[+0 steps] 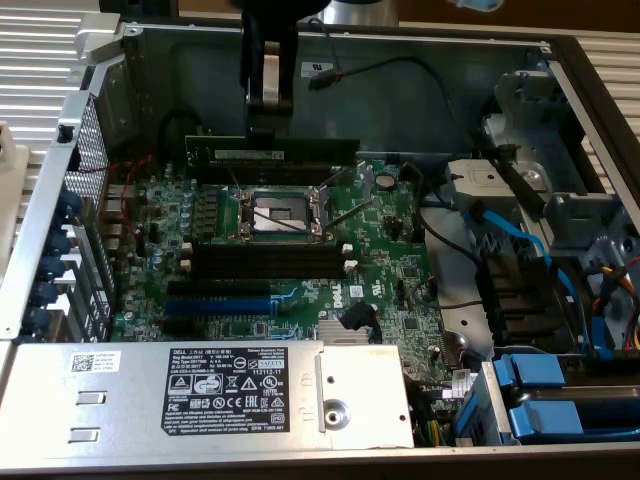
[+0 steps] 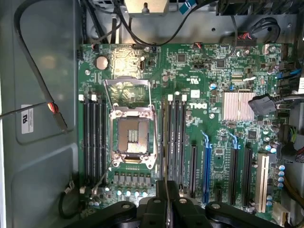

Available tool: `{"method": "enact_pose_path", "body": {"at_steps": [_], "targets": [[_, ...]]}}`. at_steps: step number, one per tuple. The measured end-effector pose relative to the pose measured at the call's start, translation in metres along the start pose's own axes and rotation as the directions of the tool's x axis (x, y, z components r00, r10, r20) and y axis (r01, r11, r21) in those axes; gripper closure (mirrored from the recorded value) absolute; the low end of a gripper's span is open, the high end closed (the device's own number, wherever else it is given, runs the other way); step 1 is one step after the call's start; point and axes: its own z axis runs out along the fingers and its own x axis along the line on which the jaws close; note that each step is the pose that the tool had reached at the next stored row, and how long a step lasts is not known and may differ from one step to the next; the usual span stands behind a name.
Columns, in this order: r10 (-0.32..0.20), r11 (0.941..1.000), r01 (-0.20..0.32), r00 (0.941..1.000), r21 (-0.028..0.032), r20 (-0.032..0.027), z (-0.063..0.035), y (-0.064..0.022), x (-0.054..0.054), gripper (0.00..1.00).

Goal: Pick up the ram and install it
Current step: 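Insert the ram into the slot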

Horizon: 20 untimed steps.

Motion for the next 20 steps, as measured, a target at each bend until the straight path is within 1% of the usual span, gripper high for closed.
{"method": "enact_pose_path", "body": {"at_steps": [1,3,9,13,15,20], "targets": [[0.000,1.0000,0.000,1.0000,0.0022,-0.0002,0.0013,0.0007,-0.001,0.88],[0.000,1.0000,0.000,1.0000,0.0035,0.0000,0.0041,0.0023,-0.001,0.88],[0.000,1.0000,0.000,1.0000,0.0037,0.0000,0.0122,0.0032,-0.002,0.88],[0.001,1.0000,-0.001,1.0000,0.0036,-0.0001,0.0167,0.0036,-0.009,0.88],[0.001,1.0000,-0.001,1.0000,0.0034,-0.0004,0.0199,0.0046,-0.011,0.88],[0.015,0.9999,-0.015,0.9999,0.0031,-0.0010,0.0286,0.0088,-0.012,0.88]]}}
